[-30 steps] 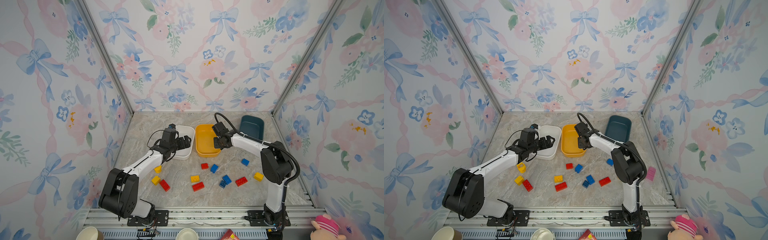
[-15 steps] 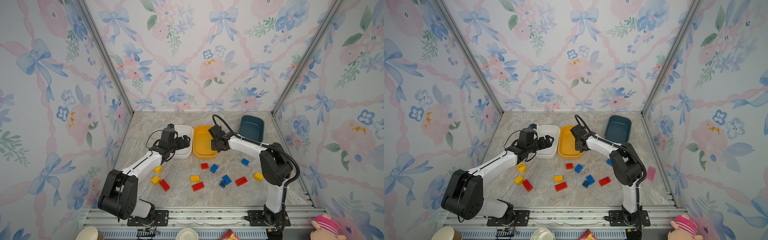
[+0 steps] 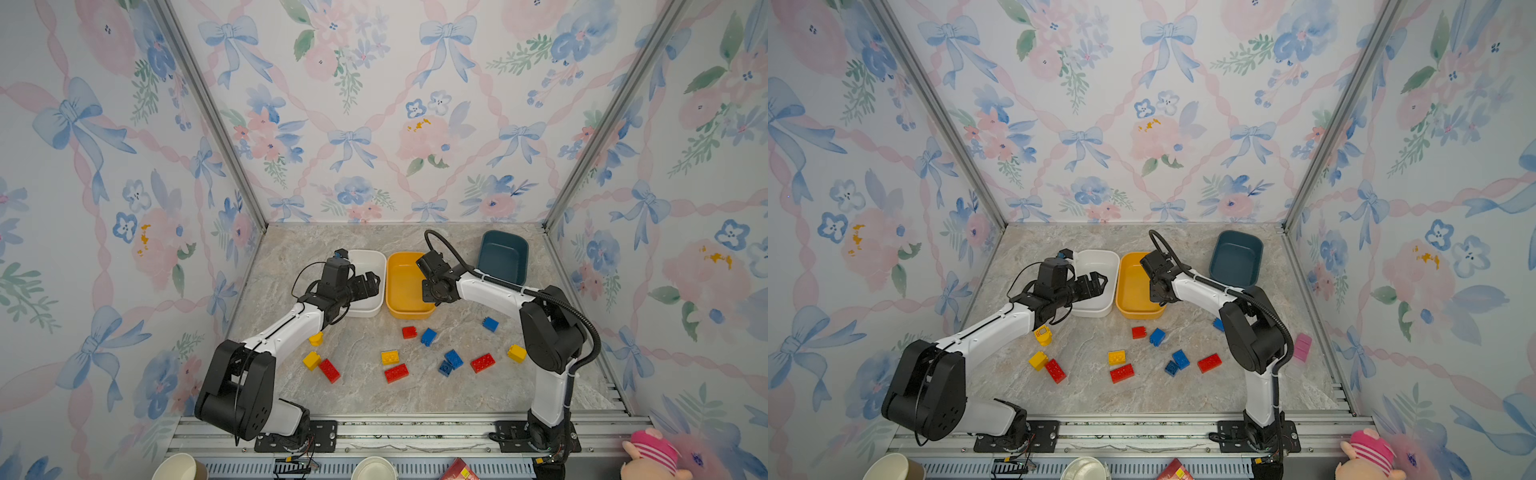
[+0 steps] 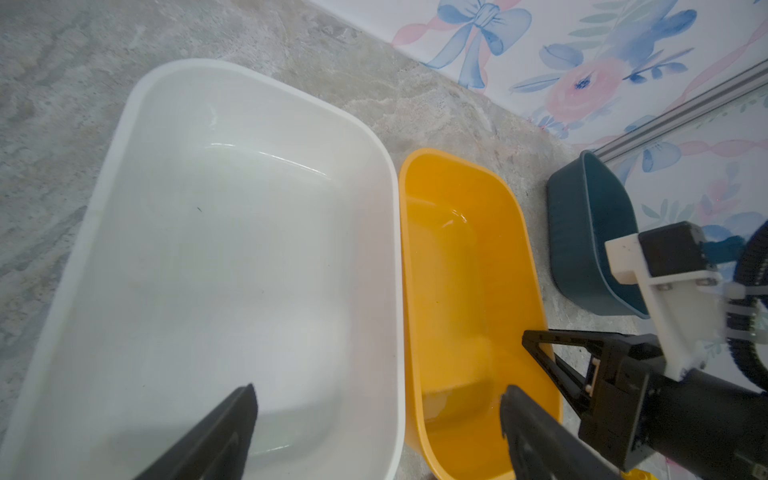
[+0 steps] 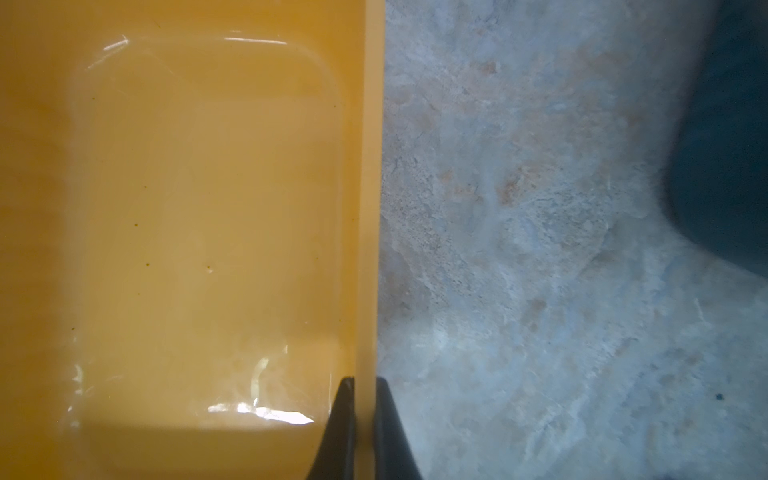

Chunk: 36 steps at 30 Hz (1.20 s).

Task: Sort the legos into containers by color
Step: 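Grip the yellow bin rim with the right gripper and drag it beside the white bin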

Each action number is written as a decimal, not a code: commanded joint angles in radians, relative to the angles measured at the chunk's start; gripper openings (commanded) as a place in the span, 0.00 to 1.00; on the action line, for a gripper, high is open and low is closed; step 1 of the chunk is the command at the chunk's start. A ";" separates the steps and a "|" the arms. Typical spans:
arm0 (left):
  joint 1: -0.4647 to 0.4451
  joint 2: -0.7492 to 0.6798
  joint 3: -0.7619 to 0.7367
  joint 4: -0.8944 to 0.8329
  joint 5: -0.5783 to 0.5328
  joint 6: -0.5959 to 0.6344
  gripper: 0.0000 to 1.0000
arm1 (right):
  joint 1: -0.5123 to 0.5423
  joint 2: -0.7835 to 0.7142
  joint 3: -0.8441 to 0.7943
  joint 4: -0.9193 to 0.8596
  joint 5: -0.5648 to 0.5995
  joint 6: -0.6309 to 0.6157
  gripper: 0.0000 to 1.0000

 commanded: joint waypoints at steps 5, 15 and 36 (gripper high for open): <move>0.006 -0.029 -0.018 0.009 -0.014 -0.015 0.93 | 0.019 0.052 0.026 -0.074 -0.051 -0.012 0.00; 0.008 -0.030 -0.019 0.010 -0.014 -0.017 0.94 | 0.019 0.099 0.078 -0.083 -0.047 -0.023 0.00; 0.011 -0.035 -0.015 0.010 -0.015 -0.020 0.97 | -0.008 0.036 0.064 -0.052 -0.050 -0.036 0.54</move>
